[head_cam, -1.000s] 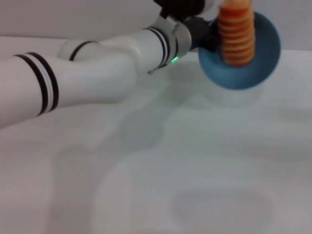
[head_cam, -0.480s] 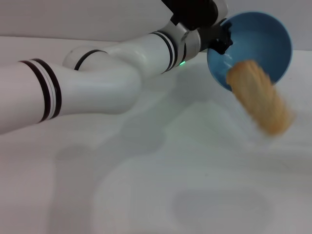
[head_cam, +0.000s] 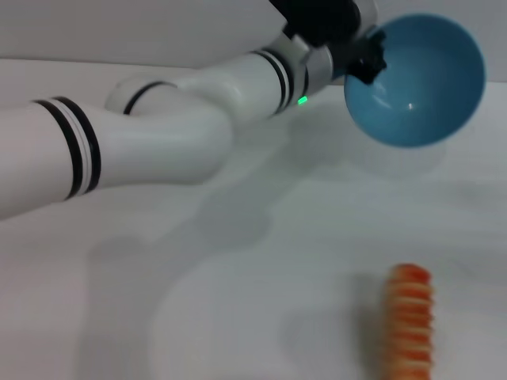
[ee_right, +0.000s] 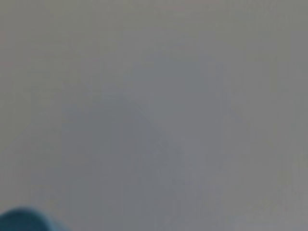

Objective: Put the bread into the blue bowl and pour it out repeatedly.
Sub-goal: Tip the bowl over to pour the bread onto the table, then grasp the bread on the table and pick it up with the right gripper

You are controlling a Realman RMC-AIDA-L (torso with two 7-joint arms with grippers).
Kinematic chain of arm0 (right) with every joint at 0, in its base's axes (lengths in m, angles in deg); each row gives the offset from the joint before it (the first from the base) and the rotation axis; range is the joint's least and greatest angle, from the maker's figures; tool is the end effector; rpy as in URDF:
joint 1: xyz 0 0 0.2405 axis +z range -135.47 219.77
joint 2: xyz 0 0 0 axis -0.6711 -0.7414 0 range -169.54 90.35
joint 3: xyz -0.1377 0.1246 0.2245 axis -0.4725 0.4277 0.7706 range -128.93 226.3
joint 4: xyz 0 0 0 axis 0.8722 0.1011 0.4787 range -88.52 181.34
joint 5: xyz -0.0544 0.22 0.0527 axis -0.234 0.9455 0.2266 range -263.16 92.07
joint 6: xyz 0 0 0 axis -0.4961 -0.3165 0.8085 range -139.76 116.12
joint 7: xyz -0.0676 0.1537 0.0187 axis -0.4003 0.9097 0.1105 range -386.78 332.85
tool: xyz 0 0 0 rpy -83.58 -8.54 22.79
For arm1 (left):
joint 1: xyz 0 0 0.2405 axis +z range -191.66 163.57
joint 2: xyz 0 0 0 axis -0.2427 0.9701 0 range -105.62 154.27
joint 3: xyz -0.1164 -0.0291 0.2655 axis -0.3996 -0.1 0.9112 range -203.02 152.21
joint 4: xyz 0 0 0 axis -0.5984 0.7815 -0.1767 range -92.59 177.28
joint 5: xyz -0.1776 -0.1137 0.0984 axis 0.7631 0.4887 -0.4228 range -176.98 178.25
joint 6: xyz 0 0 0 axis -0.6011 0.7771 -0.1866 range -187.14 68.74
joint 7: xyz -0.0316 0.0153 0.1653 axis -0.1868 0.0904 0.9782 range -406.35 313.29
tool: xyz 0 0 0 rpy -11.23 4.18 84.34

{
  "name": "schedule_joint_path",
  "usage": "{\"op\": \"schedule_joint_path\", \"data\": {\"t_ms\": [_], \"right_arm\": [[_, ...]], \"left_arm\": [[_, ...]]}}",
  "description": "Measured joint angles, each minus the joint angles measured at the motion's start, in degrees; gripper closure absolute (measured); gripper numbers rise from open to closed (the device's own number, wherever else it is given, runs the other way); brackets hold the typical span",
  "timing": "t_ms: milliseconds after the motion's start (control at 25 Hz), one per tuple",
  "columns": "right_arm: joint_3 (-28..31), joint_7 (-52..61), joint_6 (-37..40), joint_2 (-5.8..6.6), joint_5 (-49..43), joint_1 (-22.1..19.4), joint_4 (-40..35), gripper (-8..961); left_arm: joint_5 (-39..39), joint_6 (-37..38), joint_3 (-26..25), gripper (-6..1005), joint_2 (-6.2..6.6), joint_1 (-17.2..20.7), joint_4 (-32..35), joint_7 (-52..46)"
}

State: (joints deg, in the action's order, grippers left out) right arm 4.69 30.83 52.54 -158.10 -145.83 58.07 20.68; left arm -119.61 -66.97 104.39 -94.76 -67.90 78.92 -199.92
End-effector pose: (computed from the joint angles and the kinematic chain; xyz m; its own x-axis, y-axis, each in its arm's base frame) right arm 0.4111 0.3612 0.0318 0.4864 -0.0993 -0.8681 -0.8597 -0.2318 -0.4552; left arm -0.1073 0.4910 -0.1793 0.9460 0.0684 0.3169 0.2797 -0.6664 -0.6912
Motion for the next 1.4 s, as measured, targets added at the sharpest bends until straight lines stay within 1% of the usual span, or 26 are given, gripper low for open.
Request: {"op": "schedule_joint_path", "data": {"t_ms": [40, 120, 200, 240, 320, 400, 480, 600, 800, 920, 1040, 1200, 1320, 1400], "right_arm": [[-0.04, 1.67, 0.01, 0.01, -1.83, 0.01, -0.63, 377], [-0.05, 7.06, 0.09, 0.03, -6.70, -0.20, -3.08, 378], [-0.01, 15.04, 0.10, 0.09, -14.02, -0.44, -6.52, 378], [0.13, 20.33, 0.10, 0.16, -19.13, -0.49, -8.87, 378], [0.28, 31.57, 0.36, 0.25, -29.96, -0.39, -13.73, 378], [0.11, 40.79, 1.64, 0.25, -39.67, 0.41, -17.48, 378], [0.01, 47.46, 4.31, 0.25, -46.78, 1.85, -19.24, 378], [-0.21, 51.67, 8.59, 0.22, -51.54, 4.57, -19.49, 378], [-3.86, 60.79, 9.36, 0.11, -59.38, 10.44, -17.93, 378], [-4.65, 63.33, 9.18, 0.10, -63.54, 13.89, -15.16, 379], [-5.14, 63.89, 9.15, 0.10, -65.24, 16.89, -10.87, 379], [-7.67, 68.36, 9.26, 0.13, -69.01, 18.86, -9.03, 379], [-9.63, 72.69, 9.68, 0.13, -72.87, 19.19, -9.37, 379], [-9.70, 74.22, 9.76, 0.20, -74.67, 18.85, -9.63, 379]], "left_arm": [[0.03, 1.02, -1.54, 1001, -0.03, 0.07, 0.10, -0.39], [0.12, 6.17, -7.87, 1001, 0.05, 0.00, -0.05, -1.11], [0.12, 12.10, -13.45, 1001, 0.28, -0.50, -0.79, -1.30], [0.04, 14.17, -15.49, 1001, 0.40, -0.81, -1.37, -1.30], [-0.19, 16.84, -18.20, 1001, 0.59, -1.15, -2.40, -1.30], [-0.26, 17.83, -19.82, 1001, 0.68, -1.12, -3.03, -1.28], [-0.27, 18.93, -21.89, 1001, 0.71, -0.89, -3.72, -1.28], [-0.27, 19.28, -22.63, 1000, 0.69, -0.70, -4.46, -1.23], [0.06, 19.25, -22.73, 1000, 0.41, -1.09, -5.91, -1.25], [0.13, 19.13, -22.82, 1000, 0.36, -0.67, -6.01, -1.46], [0.14, 18.98, -22.84, 1000, 0.35, -0.09, -5.99, -1.93], [0.17, 18.58, -22.88, 1000, 0.34, 0.55, -5.93, -2.05], [0.19, 18.56, -22.90, 1000, 0.34, 0.91, -5.89, -2.07], [0.19, 18.56, -22.91, 1000, 0.34, 1.14, -5.66, -2.08]]}}
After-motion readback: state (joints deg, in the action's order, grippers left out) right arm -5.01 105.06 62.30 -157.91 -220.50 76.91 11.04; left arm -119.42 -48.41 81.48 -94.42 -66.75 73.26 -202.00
